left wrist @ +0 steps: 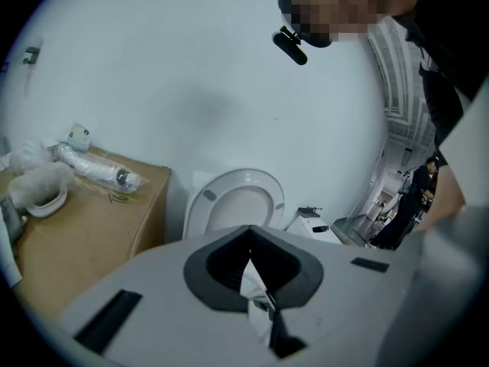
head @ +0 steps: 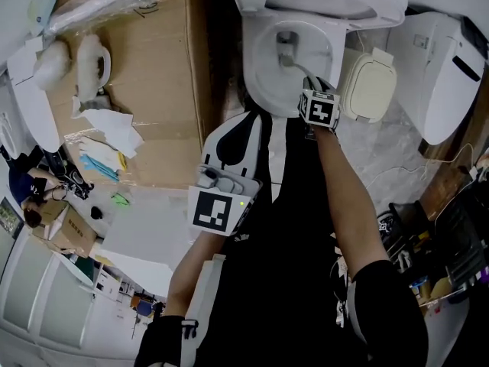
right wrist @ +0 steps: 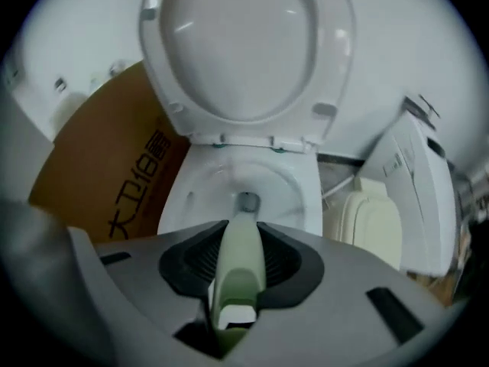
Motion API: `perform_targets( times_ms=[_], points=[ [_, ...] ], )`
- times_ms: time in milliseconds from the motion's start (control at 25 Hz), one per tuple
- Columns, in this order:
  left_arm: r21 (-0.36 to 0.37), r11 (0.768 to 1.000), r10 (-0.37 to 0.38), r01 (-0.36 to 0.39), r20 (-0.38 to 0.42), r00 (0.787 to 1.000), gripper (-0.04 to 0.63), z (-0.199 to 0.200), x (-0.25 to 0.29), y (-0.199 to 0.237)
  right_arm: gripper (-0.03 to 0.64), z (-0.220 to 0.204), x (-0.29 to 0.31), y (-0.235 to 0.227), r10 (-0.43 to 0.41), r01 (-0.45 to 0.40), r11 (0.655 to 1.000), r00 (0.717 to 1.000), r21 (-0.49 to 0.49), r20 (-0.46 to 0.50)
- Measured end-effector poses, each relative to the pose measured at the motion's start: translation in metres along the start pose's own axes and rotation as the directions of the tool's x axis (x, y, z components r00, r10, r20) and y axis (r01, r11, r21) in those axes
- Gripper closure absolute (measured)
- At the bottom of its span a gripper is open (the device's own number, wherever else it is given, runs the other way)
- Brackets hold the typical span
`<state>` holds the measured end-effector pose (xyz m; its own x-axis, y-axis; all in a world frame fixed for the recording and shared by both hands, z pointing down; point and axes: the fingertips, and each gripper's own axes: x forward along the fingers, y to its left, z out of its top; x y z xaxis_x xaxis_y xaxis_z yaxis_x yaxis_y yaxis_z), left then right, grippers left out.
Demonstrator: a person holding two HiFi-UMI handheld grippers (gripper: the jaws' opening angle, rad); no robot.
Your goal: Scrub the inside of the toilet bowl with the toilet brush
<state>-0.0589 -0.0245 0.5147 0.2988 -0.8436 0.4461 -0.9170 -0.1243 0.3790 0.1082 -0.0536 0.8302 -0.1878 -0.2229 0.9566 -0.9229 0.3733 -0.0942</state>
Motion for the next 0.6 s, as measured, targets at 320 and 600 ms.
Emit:
perform_targets(
  times_ms=[320, 600],
  points=[
    [-0.048, 0.998, 0.05, -0.049, 0.022, 0.999, 0.588, -0.006, -0.004, -0.013, 0.495, 0.0, 0.002, 0.007, 0.071, -0.076, 0.831, 0.997, -0.551, -0.031],
    [-0.08, 0.993, 0.095, -0.092, 0.042, 0.995, 0.588, -0.01, -0.004, -0.019, 0.495, 0.002, 0.002, 0.01, 0.105, -0.11, 0.536, 0.992, -0.837, -0.064]
  ],
)
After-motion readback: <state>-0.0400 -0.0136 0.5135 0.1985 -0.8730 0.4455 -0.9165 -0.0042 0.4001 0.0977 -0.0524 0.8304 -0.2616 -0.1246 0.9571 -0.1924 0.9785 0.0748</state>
